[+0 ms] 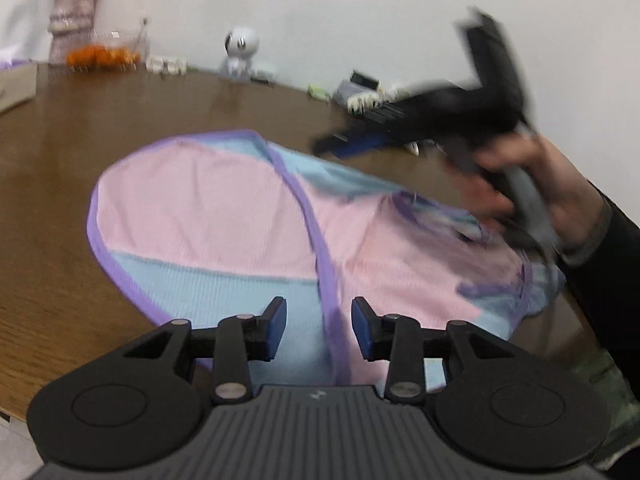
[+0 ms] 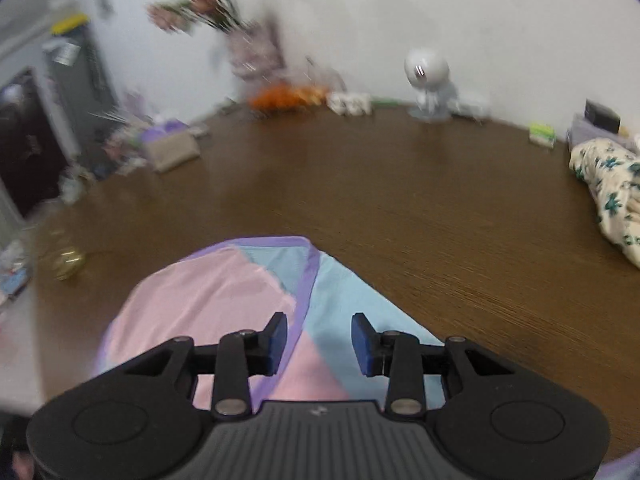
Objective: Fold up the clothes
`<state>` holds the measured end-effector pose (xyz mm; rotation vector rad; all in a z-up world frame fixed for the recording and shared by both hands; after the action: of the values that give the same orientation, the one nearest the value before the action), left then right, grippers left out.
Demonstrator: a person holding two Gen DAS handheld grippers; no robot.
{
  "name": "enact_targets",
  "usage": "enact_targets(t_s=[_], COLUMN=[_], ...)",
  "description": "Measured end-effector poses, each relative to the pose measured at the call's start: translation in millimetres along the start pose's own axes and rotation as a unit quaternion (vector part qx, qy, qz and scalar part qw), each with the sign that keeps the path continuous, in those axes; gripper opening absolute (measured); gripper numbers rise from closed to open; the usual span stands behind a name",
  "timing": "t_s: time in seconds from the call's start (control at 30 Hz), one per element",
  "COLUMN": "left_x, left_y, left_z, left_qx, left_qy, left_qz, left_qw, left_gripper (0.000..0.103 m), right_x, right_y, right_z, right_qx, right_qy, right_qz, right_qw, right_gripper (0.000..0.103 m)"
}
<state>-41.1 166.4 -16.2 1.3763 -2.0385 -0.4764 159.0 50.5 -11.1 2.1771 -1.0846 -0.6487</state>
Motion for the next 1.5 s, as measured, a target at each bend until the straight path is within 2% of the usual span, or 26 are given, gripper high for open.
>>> enact_targets(t_s=[0.1,0.17,0.2,0.23,0.5,0.57,0.67,0.7,0.73,0.77,0.8,0.87,0.97,1.1,1.2,1.27,1.33,1.5], left_x=[-3,-4,-5,-5,-13,-14,-10,-8,-6,-3,1,8,14,15,15,13,9,2], left_y=[1,1,0,0,5,4,5,6,8,11,15,19,7,-13,-10,-9,-10,-6], left_z=[1,0,0,-1,-3,-5,-7,-9,-10,-12,-14,-17,-20,-18,-16,-13,-10,-12], left_qx=[-0.005,-0.010,-0.013,-0.016,-0.040,-0.042,-0.040,-0.037,-0.031,-0.023,-0.013,0.000,-0.016,-0.052,-0.051,-0.050,-0.049,-0.048], left_qy=[-0.008,-0.010,-0.011,-0.012,-0.001,0.007,-0.001,-0.005,-0.008,-0.011,-0.013,-0.016,-0.015,-0.029,-0.043,-0.043,-0.038,-0.027], left_qz=[0.013,0.020,0.022,0.024,0.033,0.033,0.017,0.011,0.009,0.010,0.016,0.029,0.040,0.017,0.007,-0.003,-0.020,-0.056], left_qw=[0.9999,0.9997,0.9996,0.9995,0.9987,0.9985,0.9990,0.9992,0.9994,0.9996,0.9997,0.9994,0.9990,0.9981,0.9978,0.9978,0.9979,0.9969], left_gripper=[0.036,0.036,0.035,0.034,0.032,0.032,0.033,0.034,0.035,0.037,0.040,0.045,0.045,0.034,0.028,0.017,0.008,0.004], right_x=[-4,-5,-5,-4,22,23,29,33,37,42,50,66,79,78,70,63,63,89], right_y=[-30,-40,-41,-40,-42,-51,-46,-32,-14,4,28,63,86,86,78,70,62,86], right_z=[-4,0,1,0,-27,-26,-24,-23,-22,-21,-15,5,51,92,98,96,97,103], right_qx=[-0.019,-0.022,-0.017,-0.014,0.011,0.006,0.011,0.023,0.038,0.053,0.064,0.058,0.019,0.009,0.024,0.026,0.024,0.040], right_qy=[0.002,-0.001,-0.001,-0.003,-0.015,-0.008,-0.019,-0.019,-0.017,-0.016,-0.017,-0.032,-0.041,-0.065,-0.062,-0.052,-0.058,-0.098], right_qz=[0.023,0.037,0.040,0.043,0.080,0.072,0.057,0.055,0.051,0.048,0.050,0.048,0.030,0.001,-0.014,-0.022,-0.018,-0.012], right_qw=[1.000,0.999,0.999,0.999,0.997,0.997,0.998,0.998,0.998,0.997,0.997,0.997,0.999,0.998,0.998,0.998,0.998,0.994], right_gripper=[0.033,0.029,0.011,0.000,0.000,0.002,0.012,0.019,0.031,0.035,0.037,0.036,0.035,0.034,0.034,0.027,0.001,0.001])
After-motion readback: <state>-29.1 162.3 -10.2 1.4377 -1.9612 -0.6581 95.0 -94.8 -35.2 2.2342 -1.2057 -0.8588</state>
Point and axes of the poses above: each gripper's, at about its wrist camera, not at the fingertips, and y roughly against the way its jaws point, x to its right, z to its underside, the point moved 5 cm from there along -y, roughly the way its jaws point
